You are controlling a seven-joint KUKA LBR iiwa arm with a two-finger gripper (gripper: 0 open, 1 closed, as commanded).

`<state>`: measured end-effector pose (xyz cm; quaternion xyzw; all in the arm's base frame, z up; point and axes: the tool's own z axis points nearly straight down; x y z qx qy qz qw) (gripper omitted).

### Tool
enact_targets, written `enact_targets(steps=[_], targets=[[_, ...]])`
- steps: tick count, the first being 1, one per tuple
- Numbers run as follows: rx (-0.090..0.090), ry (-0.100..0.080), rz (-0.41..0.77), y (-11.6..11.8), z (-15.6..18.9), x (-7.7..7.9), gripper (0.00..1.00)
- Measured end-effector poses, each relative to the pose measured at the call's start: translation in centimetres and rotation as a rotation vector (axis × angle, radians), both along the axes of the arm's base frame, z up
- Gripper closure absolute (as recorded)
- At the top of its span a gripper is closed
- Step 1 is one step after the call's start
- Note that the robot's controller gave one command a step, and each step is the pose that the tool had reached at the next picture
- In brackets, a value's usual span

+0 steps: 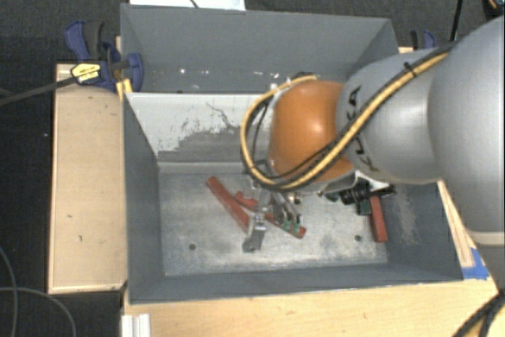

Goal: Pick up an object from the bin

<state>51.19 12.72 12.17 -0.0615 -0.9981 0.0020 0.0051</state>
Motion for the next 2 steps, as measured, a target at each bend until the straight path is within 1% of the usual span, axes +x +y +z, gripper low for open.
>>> enact_targets(steps=[1,2], targets=[[0.003,-0.009,0.012,-2.12,-5.34,2.05,0.00],[0.006,-0.014,0.009,-1.87,-4.82,2.16,1.00]])
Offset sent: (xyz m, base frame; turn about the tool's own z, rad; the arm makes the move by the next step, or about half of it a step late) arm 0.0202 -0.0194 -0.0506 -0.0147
